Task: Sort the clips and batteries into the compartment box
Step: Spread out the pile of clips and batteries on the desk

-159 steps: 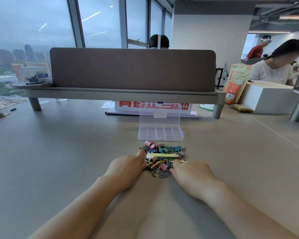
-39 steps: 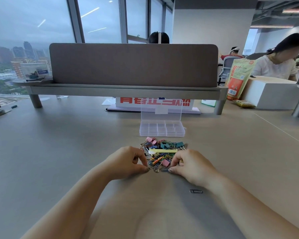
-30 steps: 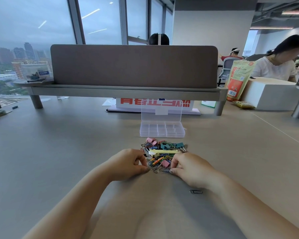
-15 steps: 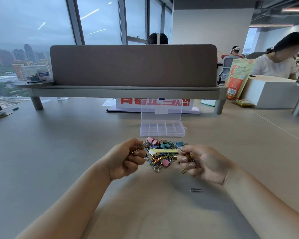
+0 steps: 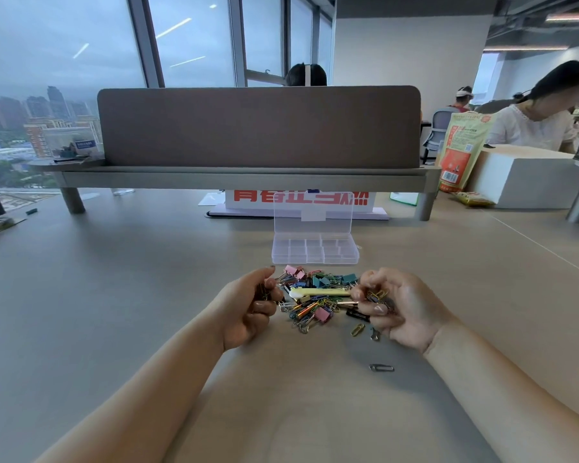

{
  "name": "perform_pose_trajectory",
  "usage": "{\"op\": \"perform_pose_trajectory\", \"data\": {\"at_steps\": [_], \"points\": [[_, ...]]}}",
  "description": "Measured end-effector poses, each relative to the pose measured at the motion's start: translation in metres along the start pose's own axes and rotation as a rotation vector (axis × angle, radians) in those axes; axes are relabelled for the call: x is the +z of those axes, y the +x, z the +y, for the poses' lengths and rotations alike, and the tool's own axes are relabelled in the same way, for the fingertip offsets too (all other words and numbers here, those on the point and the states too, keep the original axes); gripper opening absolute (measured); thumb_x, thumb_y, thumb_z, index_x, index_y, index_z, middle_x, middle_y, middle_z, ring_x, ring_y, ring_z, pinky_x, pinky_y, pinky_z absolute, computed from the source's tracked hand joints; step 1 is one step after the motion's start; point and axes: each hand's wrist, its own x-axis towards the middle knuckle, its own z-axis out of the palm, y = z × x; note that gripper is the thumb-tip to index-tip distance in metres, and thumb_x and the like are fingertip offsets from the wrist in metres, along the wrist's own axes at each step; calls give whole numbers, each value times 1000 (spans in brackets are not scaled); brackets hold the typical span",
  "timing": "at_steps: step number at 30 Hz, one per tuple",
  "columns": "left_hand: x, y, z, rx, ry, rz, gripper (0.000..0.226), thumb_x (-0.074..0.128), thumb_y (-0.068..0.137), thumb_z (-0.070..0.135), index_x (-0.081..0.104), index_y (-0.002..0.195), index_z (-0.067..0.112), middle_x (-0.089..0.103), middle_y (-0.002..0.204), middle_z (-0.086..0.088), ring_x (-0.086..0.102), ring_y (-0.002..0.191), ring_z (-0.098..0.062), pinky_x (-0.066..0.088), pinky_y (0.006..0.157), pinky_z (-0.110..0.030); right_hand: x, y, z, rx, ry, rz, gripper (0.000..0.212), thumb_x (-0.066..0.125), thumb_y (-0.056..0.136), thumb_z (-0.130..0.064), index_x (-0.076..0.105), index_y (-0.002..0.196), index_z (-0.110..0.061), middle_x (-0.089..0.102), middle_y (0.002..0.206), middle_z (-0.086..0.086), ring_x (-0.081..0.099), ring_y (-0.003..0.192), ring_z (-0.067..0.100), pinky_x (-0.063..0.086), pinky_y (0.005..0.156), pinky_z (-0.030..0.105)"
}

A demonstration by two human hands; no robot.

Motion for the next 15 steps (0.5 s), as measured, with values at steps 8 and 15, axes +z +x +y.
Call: {"op": "perform_pose_trajectory", "data": {"at_steps": [8, 15], "points": [[-4, -3, -6, 422, 934, 137, 14, 62, 89, 30, 69, 89, 18, 32, 50, 10, 24, 44, -6, 20, 42, -19, -11, -31, -19, 66, -1066, -166, 21, 85, 65, -24, 66, 75, -21, 46, 57, -4, 35, 52, 8, 26, 50, 21], [-4, -2, -12, 544, 1191, 82, 14, 77, 75, 30, 64, 76, 25, 26, 40, 10, 24, 44, -8, 19, 51, -26, -1, -27, -17, 85, -1383, -85, 13, 79, 74, -27, 66, 72, -24, 45, 49, -11, 38, 48, 4, 27, 46, 18]]}}
